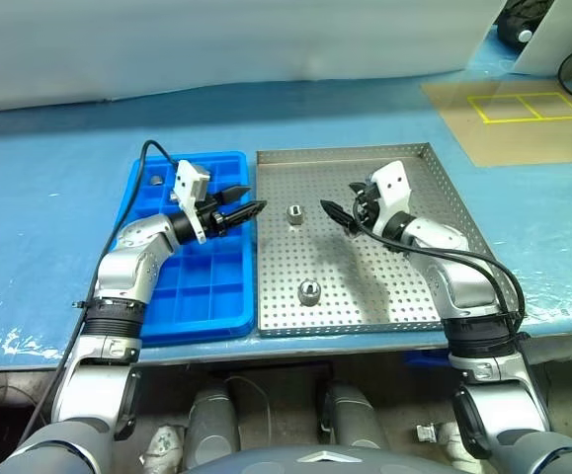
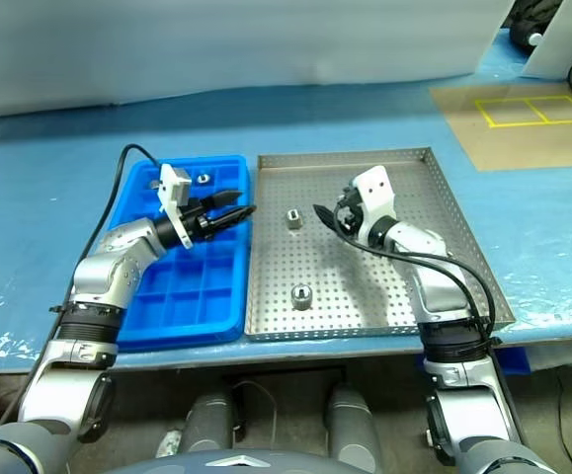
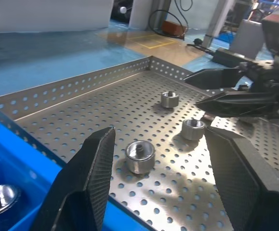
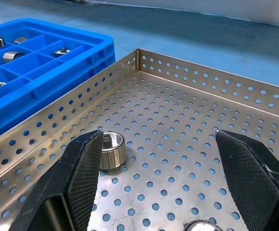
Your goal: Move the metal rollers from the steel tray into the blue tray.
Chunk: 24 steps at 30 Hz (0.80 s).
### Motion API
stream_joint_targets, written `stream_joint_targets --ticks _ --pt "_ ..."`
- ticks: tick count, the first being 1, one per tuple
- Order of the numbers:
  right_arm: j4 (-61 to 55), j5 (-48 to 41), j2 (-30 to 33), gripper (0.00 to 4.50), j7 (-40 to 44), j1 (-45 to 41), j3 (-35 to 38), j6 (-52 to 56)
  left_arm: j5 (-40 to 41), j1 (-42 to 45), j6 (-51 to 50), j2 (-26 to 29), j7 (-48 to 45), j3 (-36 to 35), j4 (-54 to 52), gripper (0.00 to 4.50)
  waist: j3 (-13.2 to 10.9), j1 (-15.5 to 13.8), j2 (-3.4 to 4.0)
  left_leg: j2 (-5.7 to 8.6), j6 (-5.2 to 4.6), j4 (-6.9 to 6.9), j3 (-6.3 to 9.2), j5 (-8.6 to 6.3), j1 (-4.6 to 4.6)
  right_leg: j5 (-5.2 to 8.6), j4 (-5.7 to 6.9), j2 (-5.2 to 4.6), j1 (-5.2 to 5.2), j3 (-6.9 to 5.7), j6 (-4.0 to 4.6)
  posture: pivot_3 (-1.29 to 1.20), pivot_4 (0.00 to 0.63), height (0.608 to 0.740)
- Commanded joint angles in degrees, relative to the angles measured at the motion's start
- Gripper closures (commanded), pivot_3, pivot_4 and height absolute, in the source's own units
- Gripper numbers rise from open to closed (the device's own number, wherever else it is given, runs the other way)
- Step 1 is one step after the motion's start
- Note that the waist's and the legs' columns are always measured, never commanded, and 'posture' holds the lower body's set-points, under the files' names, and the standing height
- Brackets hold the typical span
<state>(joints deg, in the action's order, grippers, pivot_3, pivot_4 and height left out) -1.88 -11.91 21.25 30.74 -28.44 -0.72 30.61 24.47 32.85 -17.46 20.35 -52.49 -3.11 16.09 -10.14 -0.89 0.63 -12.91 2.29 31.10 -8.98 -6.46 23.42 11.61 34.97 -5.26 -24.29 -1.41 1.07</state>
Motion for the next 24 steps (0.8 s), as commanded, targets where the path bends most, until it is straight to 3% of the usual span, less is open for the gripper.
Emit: stream_joint_targets --ticks 1,24 --pt "-0.2 0.2 0.7 0.67 -0.6 -0.5 1.2 -1.5 -1.6 0.3 3.9 0.9 1.0 -1.3 1.0 1.41 0.0 0.0 0.00 0.00 0.00 0.00 0.00 0.00 0.00 0.00 0.00 0.00 0.00 0.00 0.00 -0.24 0.150 0.740" --pt "2.7 0.6 -3.0 0.67 -0.3 -4.2 -1.7 -3.1 -1.3 1.3 5.2 -0.1 1.1 -1.5 1.2 1.41 0.0 0.0 -0.01 -0.02 0.00 0.00 -0.01 0.00 -0.03 -0.01 0.01 0.00 0.00 0.00 0.01 -0.22 0.150 0.740"
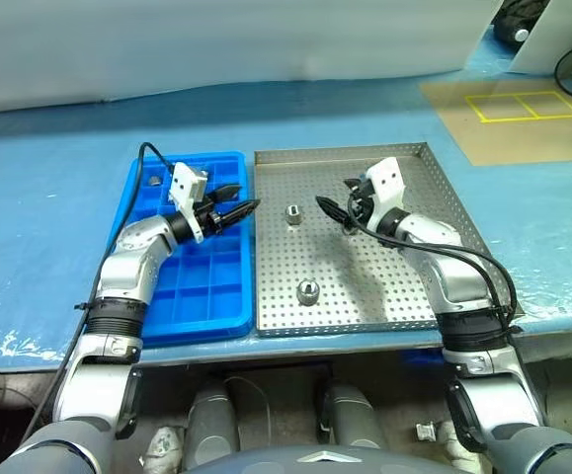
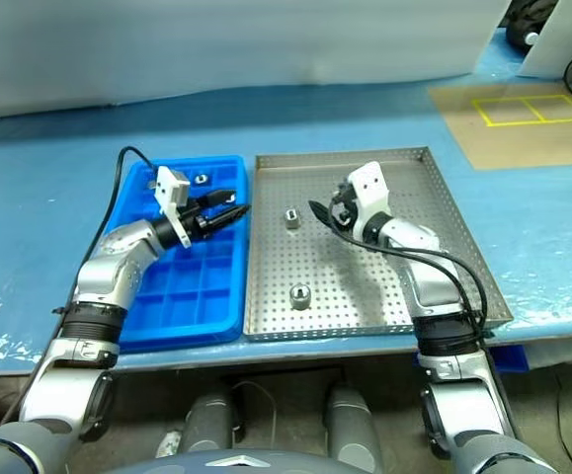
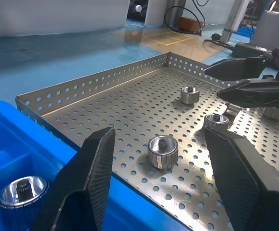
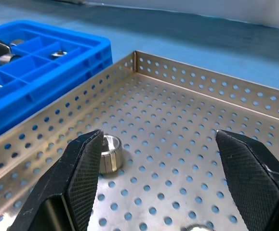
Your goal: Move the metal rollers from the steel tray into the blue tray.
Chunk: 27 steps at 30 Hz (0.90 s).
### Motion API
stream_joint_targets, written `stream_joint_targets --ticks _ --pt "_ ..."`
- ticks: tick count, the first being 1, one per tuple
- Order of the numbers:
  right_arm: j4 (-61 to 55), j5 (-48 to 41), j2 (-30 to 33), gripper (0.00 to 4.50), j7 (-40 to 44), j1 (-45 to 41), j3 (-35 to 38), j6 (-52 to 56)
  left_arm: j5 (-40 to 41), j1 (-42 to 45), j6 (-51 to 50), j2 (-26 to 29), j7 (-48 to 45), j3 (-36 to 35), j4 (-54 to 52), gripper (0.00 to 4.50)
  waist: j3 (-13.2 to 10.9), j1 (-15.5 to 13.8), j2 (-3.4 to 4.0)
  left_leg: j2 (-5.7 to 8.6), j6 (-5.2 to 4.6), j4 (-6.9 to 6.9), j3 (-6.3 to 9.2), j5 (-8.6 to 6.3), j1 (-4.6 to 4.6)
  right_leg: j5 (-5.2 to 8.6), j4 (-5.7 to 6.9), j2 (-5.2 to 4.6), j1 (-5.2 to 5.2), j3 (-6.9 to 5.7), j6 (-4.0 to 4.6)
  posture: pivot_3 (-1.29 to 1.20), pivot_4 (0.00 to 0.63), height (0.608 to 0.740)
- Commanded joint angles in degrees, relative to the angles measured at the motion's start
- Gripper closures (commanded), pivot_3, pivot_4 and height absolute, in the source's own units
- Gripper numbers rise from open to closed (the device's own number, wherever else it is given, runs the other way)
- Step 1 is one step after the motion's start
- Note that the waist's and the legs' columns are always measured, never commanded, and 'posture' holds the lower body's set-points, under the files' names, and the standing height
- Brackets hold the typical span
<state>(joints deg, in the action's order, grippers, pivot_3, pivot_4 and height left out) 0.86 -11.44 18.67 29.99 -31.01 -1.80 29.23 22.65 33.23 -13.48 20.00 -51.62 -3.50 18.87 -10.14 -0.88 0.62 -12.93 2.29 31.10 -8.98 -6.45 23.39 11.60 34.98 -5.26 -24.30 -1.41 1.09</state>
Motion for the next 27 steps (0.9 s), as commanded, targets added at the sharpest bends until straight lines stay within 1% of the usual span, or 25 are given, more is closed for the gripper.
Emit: stream_joint_targets --ticks 1,5,9,11,13,17,22,27 --pt "0.4 0.1 -0.5 0.67 0.5 -1.9 -0.6 -1.9 0.5 0.9 1.2 0.3 0.1 -1.1 -1.7 1.41 0.0 0.0 0.00 0.00 0.00 0.00 0.00 0.00 0.01 0.00 0.00 0.00 0.00 0.00 0.00 -0.22 0.150 0.740" --pt "1.6 0.1 -0.1 0.67 1.5 -2.4 -0.8 -2.4 0.3 0.3 0.6 1.2 -2.3 0.2 -2.4 1.41 0.0 -0.3 -0.01 0.01 -0.01 0.00 0.00 -0.01 0.03 0.00 -0.02 -0.01 0.00 0.00 0.00 -0.20 0.150 0.740" --pt "3.4 0.8 -0.2 0.67 2.8 -3.4 -2.0 -3.5 1.2 -1.5 -2.5 4.6 -9.8 3.8 -7.2 1.41 0.0 -0.4 -0.01 0.01 -0.01 0.00 0.00 -0.01 0.02 0.00 -0.01 -0.01 0.00 0.00 0.00 -0.19 0.150 0.740" --pt "3.6 0.8 -0.5 0.67 2.9 -3.8 -1.9 -3.4 0.8 -0.4 -1.7 5.0 -10.1 3.6 -6.4 1.41 0.0 -0.3 -0.01 0.00 -0.01 -0.01 0.00 -0.01 0.02 0.00 -0.01 -0.01 0.00 -0.01 0.00 -0.19 0.150 0.740" --pt "3.2 0.6 -0.4 0.67 3.0 -3.7 -1.6 -3.2 -0.3 2.8 0.2 4.6 -9.9 3.2 -2.2 1.41 0.0 -0.4 -0.02 0.00 0.00 -0.01 0.00 0.00 0.01 0.00 0.01 -0.01 0.00 -0.01 0.00 -0.19 0.150 0.740" --pt "-0.6 -0.2 1.2 0.67 5.0 -1.8 -1.6 -1.4 -3.2 8.8 4.7 2.9 -12.3 5.2 7.1 1.41 0.0 -0.8 -0.02 0.06 0.01 0.01 0.00 0.01 0.01 -0.03 0.03 -0.03 0.01 0.04 0.04 -0.23 0.150 0.740" --pt "-8.7 -3.2 6.1 0.67 8.3 1.5 0.7 3.4 -5.7 16.1 10.2 -1.9 -14.8 6.7 18.3 1.41 0.0 -1.3 -0.06 0.11 -0.08 0.02 -0.03 -0.04 0.07 -0.04 -0.08 -0.03 0.02 0.11 0.03 -0.32 0.150 0.740" --pt "-14.9 -4.0 9.0 0.67 6.0 5.4 3.6 6.9 -10.4 21.3 18.6 -5.5 -13.6 7.7 31.1 1.41 0.0 -0.7 -0.09 0.09 -0.13 0.02 -0.08 -0.06 0.05 -0.06 -0.13 -0.02 0.02 0.15 0.02 -0.42 0.150 0.740"
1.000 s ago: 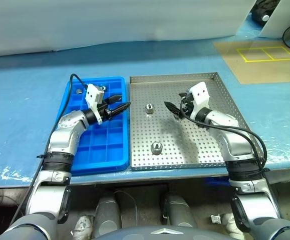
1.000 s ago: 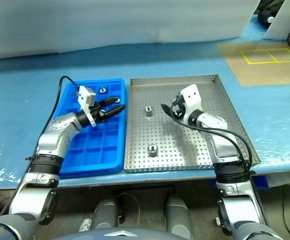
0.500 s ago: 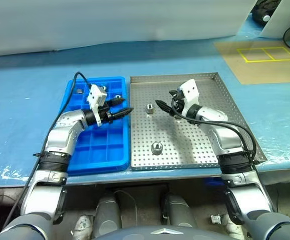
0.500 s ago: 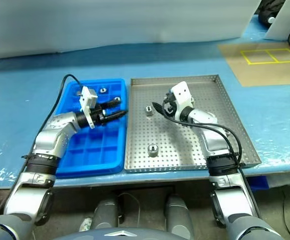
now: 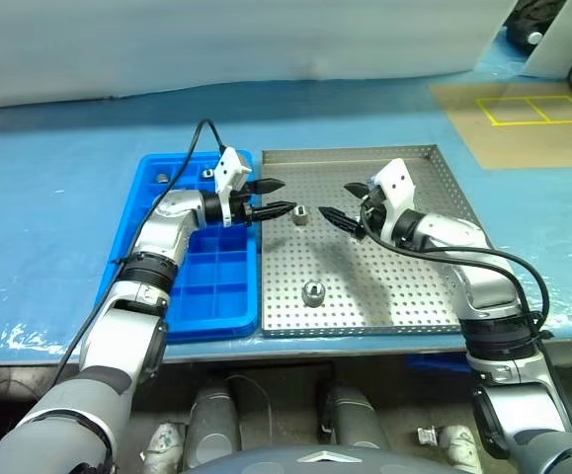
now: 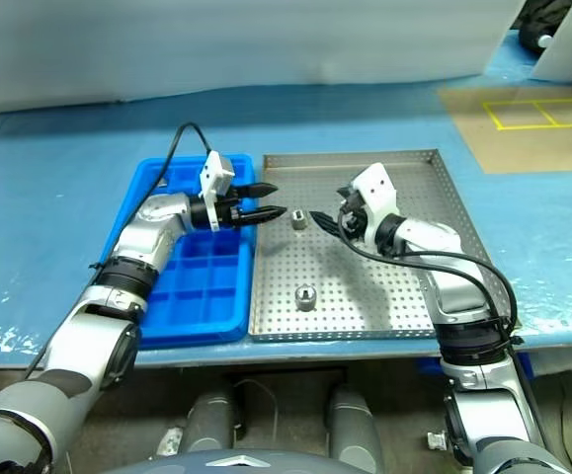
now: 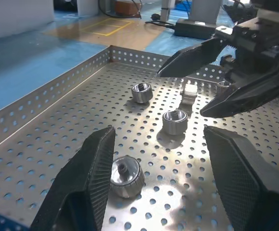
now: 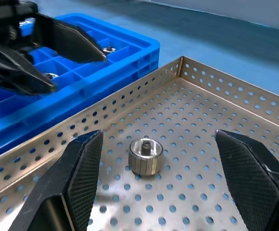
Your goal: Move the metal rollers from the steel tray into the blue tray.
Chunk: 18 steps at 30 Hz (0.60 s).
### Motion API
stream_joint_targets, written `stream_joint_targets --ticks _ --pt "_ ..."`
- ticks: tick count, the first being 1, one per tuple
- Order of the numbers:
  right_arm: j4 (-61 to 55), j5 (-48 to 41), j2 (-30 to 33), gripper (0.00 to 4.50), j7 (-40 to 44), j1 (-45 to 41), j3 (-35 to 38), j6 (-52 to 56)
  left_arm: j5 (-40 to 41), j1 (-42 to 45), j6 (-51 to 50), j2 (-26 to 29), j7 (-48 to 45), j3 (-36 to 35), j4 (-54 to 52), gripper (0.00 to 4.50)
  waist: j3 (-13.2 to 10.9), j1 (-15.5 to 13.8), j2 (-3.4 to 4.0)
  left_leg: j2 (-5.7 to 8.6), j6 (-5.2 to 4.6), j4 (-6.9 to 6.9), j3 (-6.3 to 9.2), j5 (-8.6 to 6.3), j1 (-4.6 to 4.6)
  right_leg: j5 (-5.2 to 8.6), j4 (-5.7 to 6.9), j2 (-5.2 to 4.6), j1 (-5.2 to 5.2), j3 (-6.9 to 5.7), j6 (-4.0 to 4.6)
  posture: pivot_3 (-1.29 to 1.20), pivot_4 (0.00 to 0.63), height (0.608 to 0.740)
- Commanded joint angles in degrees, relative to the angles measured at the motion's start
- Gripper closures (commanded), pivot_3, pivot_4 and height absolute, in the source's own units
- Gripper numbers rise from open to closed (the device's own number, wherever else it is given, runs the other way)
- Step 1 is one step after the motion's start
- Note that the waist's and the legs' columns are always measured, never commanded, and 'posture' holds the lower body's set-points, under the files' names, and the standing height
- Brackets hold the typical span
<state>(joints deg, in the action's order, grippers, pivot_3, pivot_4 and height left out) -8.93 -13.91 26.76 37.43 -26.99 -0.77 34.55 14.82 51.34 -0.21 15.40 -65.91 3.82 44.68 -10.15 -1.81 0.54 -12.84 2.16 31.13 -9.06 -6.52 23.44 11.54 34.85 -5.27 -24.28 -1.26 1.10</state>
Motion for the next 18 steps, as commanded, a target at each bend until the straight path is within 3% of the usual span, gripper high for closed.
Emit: stream_joint_targets --ticks 1,9,18 --pt "-6.5 -1.7 1.1 0.67 -2.0 2.3 3.3 2.3 -3.8 4.3 6.9 -1.6 1.2 0.7 8.2 1.41 0.0 0.5 -0.02 0.00 0.00 0.00 0.00 0.00 -0.01 -0.01 -0.01 0.00 0.00 0.00 -0.01 -0.44 0.150 0.740" --pt "-16.6 -4.5 2.4 0.67 -5.3 7.8 8.0 8.0 -10.7 11.6 13.9 -6.0 3.4 1.8 22.9 1.41 0.0 2.3 -0.07 0.02 -0.06 0.08 -0.14 -0.03 -0.05 -0.10 -0.07 0.00 0.01 0.13 -0.17 -0.57 0.150 0.740" --pt "-20.8 -6.5 2.7 0.67 -7.6 9.0 8.1 10.6 -14.4 14.1 15.7 -5.7 7.6 0.4 27.5 1.41 0.0 4.0 -0.12 0.04 -0.21 0.13 -0.36 -0.13 -0.12 -0.10 -0.11 0.00 0.01 0.26 -0.18 -0.60 0.150 0.740"
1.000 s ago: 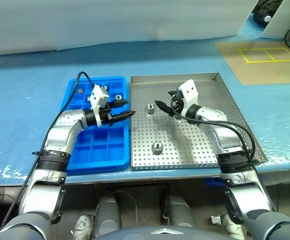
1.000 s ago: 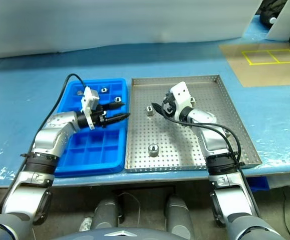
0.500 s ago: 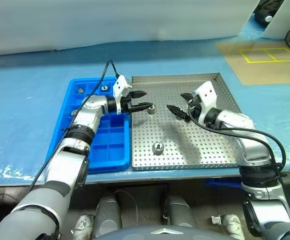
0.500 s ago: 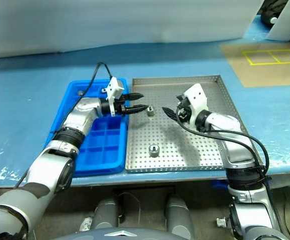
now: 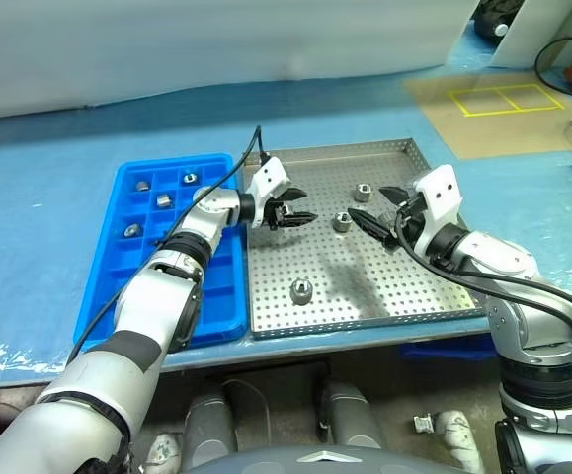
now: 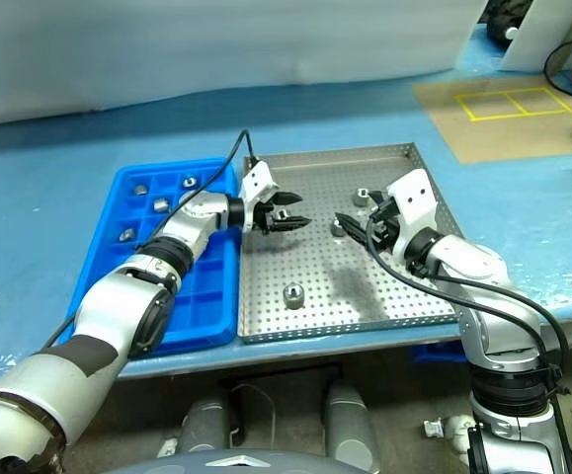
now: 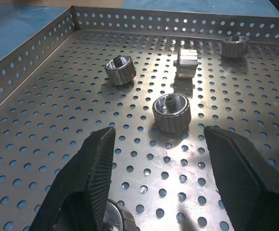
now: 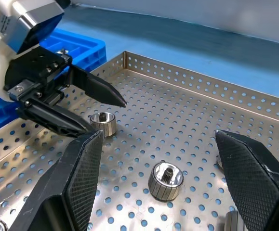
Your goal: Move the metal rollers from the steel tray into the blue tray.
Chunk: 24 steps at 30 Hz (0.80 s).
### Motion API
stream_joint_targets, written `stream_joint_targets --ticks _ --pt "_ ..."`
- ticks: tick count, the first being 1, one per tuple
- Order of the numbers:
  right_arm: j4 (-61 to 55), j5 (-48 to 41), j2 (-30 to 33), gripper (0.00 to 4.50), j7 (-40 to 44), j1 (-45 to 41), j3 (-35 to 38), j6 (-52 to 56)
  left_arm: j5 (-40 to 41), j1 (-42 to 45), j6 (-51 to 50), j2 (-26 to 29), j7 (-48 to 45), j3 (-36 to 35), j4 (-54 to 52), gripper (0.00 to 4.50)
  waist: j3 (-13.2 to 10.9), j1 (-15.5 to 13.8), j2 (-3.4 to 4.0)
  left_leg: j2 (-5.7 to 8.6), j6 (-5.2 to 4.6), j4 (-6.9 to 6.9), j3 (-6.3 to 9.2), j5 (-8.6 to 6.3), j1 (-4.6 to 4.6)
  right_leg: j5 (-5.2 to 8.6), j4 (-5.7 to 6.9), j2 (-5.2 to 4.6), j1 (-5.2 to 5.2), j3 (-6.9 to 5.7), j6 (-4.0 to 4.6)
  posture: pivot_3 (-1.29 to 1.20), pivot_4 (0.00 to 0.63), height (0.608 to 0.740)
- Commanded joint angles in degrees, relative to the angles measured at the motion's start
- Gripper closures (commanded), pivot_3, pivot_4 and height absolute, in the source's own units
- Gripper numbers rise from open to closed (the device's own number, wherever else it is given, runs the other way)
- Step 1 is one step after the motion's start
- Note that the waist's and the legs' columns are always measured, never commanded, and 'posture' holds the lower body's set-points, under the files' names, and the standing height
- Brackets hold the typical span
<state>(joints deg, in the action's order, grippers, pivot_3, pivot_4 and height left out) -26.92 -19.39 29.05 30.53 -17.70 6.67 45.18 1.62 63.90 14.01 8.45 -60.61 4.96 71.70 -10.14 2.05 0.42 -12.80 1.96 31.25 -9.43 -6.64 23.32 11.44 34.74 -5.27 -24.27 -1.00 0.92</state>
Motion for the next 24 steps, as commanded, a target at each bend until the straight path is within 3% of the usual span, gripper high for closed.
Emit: stream_joint_targets --ticks 1,6,16,24 --pt "-2.6 -1.1 0.5 0.67 -0.8 -0.3 0.8 -0.1 -2.5 1.5 1.8 1.7 4.3 -0.2 0.9 1.41 0.0 0.3 0.00 0.01 -0.01 0.00 -0.01 -0.01 0.00 0.00 0.00 0.00 0.00 0.00 0.00 -0.60 0.150 0.740" --pt "-2.8 -1.5 0.4 0.67 -1.6 0.1 0.9 -0.1 -5.8 2.9 -0.9 1.8 14.7 -0.2 3.0 1.41 0.0 0.5 -0.01 0.01 -0.02 0.02 -0.02 -0.02 0.00 0.00 -0.01 0.00 0.00 0.00 -0.01 -0.60 0.150 0.740" --pt "-5.8 -5.3 2.5 0.67 0.9 1.6 -0.2 1.8 -9.7 1.4 -4.1 -0.4 13.5 1.1 4.4 1.41 0.0 0.5 -0.04 0.02 -0.11 0.03 -0.06 -0.07 0.04 0.00 -0.09 -0.02 0.00 0.01 -0.01 -0.62 0.150 0.740" --pt "-6.6 -4.8 2.8 0.67 -1.5 3.4 0.0 1.8 -13.2 0.2 -8.9 -1.3 22.2 2.0 5.4 1.41 0.1 0.7 -0.10 0.03 -0.10 0.06 -0.08 -0.07 -0.16 0.05 -0.08 -0.02 0.14 0.04 -0.08 -0.64 0.150 0.740"
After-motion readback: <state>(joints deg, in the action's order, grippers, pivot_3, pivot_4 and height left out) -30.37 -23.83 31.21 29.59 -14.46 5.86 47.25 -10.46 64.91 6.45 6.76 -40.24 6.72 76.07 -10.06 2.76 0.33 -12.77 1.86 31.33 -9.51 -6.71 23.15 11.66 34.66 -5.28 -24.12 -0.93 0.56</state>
